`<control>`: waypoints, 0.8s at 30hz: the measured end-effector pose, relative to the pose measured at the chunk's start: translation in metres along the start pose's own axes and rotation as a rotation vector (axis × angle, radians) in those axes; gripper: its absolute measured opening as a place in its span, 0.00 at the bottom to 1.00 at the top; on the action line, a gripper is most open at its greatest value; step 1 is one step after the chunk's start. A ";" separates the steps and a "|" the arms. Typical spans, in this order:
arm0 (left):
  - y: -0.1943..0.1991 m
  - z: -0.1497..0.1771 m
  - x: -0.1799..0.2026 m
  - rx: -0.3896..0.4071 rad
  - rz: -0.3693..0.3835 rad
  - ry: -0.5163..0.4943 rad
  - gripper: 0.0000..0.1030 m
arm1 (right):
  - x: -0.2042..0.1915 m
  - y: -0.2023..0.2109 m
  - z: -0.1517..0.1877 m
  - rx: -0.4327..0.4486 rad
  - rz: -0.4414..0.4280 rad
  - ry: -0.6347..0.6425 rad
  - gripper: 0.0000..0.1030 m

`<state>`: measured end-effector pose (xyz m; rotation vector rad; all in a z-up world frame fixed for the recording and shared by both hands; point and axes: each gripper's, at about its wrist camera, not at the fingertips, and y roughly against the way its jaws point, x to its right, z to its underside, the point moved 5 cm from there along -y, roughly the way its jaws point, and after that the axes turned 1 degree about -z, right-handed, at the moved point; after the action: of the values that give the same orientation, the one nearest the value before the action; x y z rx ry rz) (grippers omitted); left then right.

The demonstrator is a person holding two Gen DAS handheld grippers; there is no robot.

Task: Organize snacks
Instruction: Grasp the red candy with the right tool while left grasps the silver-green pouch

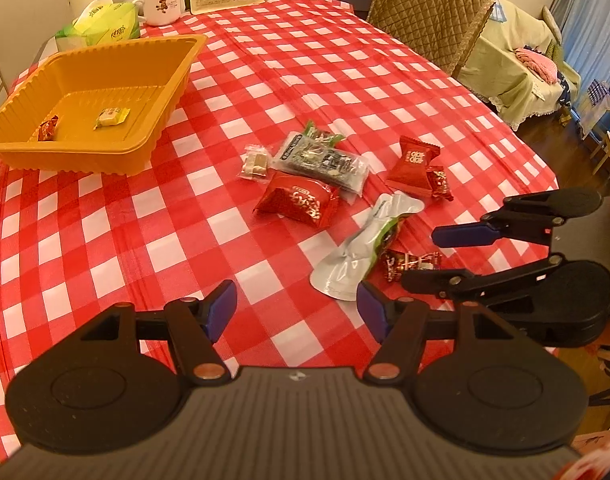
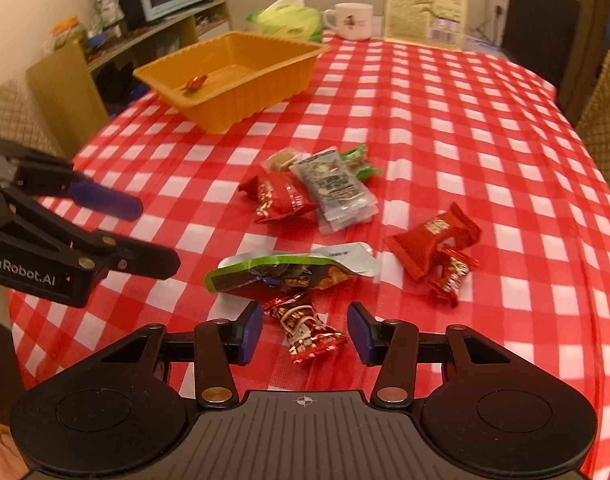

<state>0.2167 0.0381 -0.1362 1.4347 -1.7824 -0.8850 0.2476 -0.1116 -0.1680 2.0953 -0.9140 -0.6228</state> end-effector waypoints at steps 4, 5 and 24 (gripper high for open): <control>-0.003 -0.001 -0.003 -0.009 -0.002 -0.003 0.62 | -0.004 -0.010 0.000 -0.021 -0.003 0.046 0.43; -0.004 -0.001 -0.003 -0.010 -0.002 -0.005 0.62 | -0.005 -0.012 0.001 -0.023 -0.001 0.055 0.42; -0.022 -0.017 0.028 0.011 0.042 -0.176 0.54 | 0.017 0.020 0.006 0.005 0.007 -0.065 0.20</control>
<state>0.2373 0.0058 -0.1431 1.3566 -1.9416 -1.0073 0.2465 -0.1369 -0.1584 2.0863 -0.9601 -0.6895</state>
